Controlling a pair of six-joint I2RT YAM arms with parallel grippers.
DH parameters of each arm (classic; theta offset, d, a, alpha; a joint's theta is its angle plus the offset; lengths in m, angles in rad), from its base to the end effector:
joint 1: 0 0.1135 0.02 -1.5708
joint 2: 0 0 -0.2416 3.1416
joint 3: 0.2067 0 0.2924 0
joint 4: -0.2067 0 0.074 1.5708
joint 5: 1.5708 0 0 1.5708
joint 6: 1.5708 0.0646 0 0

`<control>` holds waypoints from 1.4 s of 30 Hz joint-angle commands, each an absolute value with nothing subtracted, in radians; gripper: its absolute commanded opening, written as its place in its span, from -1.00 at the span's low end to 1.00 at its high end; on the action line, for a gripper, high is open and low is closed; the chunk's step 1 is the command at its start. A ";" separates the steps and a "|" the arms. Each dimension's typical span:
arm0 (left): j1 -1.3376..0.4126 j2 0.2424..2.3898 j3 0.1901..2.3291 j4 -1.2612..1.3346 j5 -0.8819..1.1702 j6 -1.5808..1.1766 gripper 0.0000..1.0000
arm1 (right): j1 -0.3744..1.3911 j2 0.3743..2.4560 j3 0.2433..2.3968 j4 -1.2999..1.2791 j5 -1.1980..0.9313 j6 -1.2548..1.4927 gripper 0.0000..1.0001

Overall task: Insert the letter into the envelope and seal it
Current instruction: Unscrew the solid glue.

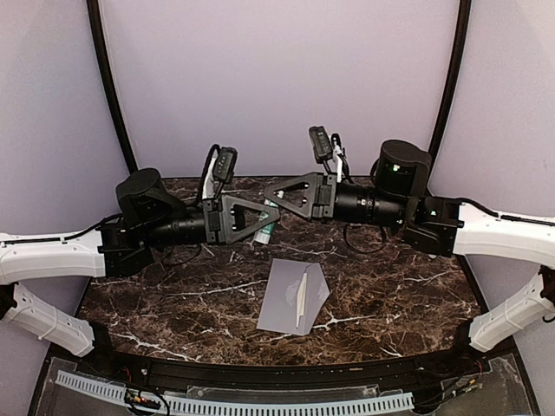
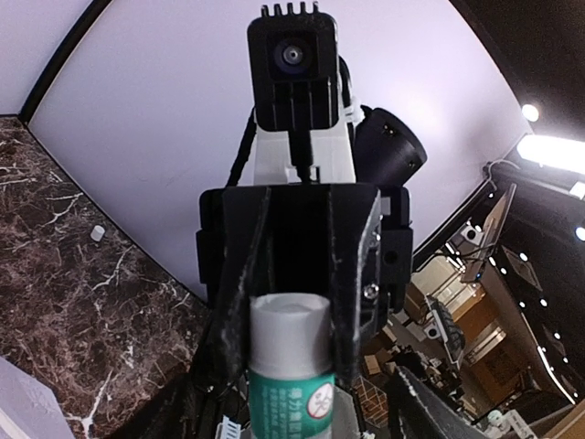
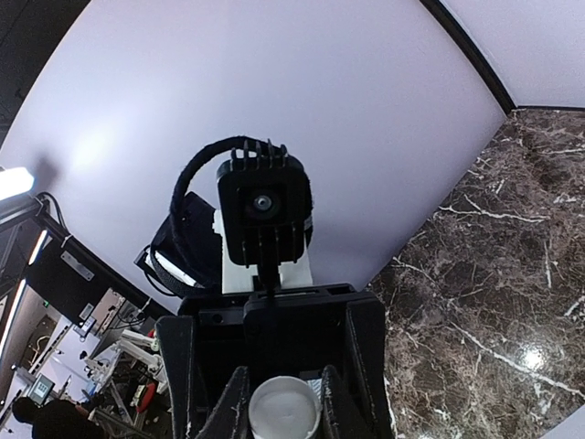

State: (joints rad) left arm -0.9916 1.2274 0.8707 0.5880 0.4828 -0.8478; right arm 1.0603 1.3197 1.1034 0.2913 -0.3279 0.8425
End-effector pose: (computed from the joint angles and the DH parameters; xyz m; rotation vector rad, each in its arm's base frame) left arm 0.1695 -0.3139 0.3274 0.5983 1.5274 -1.8072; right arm 0.1710 0.3479 0.3548 -0.5019 1.7109 1.7093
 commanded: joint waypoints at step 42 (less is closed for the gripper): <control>-0.996 1.209 0.823 0.600 0.637 -0.919 -0.60 | 1.010 1.270 1.137 0.242 -0.408 0.850 -0.96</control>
